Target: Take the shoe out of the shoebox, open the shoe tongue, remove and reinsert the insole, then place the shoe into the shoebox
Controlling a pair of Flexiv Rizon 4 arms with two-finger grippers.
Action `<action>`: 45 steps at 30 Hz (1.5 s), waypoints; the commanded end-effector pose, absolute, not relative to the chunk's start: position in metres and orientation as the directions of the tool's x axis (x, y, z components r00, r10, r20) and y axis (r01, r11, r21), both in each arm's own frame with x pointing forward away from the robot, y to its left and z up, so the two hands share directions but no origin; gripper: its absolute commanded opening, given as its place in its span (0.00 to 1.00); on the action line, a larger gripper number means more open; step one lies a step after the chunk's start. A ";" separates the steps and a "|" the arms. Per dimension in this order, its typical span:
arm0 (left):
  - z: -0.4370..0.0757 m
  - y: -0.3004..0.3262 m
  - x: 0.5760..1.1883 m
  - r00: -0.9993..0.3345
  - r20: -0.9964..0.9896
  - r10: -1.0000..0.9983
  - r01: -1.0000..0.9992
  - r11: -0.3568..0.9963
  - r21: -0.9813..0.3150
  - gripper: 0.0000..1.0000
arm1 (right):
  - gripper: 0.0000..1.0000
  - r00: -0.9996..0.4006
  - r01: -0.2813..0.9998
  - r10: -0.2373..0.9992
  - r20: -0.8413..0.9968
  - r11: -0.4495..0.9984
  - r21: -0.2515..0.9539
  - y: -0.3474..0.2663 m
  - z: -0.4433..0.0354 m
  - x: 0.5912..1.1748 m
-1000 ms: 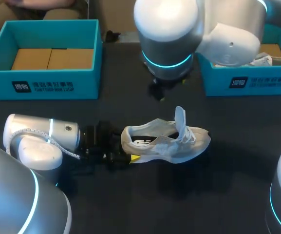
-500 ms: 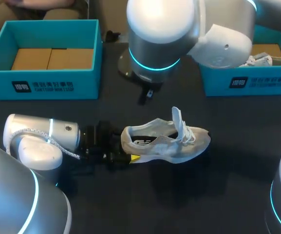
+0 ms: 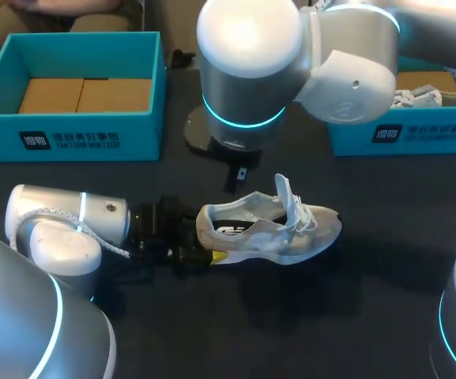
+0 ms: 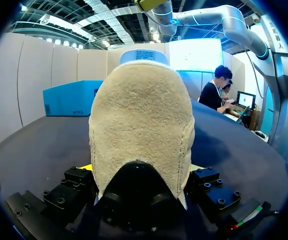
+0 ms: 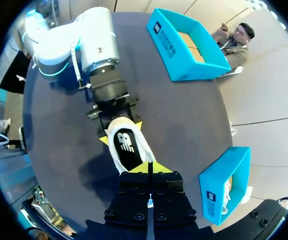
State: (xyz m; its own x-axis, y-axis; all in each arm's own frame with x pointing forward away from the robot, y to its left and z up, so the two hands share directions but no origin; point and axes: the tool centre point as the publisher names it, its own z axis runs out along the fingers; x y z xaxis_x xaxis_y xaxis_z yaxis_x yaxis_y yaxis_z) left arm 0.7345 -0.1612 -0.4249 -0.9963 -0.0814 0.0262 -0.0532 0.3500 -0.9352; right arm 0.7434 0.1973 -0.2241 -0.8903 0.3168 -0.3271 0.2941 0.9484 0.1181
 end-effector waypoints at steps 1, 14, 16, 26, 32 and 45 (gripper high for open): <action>-0.426 -0.162 0.736 -0.996 0.027 -0.081 -0.054 0.355 -0.933 0.00 | 0.00 -0.891 0.294 0.317 -0.326 0.949 0.118 0.197 -0.225 0.744; -0.426 -0.162 0.736 -0.996 0.027 -0.081 -0.054 0.355 -0.933 0.00 | 0.00 -0.911 0.246 0.265 -0.316 0.964 0.099 0.200 -0.230 0.743; -0.426 -0.162 0.736 -0.996 0.027 -0.081 -0.054 0.355 -0.933 0.00 | 0.00 -0.937 0.197 0.210 -0.281 0.978 0.071 0.203 -0.239 0.741; -0.426 -0.162 0.736 -0.996 0.027 -0.081 -0.054 0.355 -0.933 0.00 | 0.00 -0.977 0.081 0.095 -0.193 0.994 0.076 0.202 -0.278 0.727; -0.426 -0.162 0.736 -0.996 0.027 -0.081 -0.054 0.355 -0.933 0.00 | 0.00 -0.986 0.054 0.068 -0.149 0.994 0.096 0.202 -0.300 0.725; -0.426 -0.162 0.736 -0.996 0.027 -0.081 -0.054 0.355 -0.933 0.00 | 0.00 -0.996 0.012 0.020 -0.081 0.995 0.096 0.188 -0.339 0.746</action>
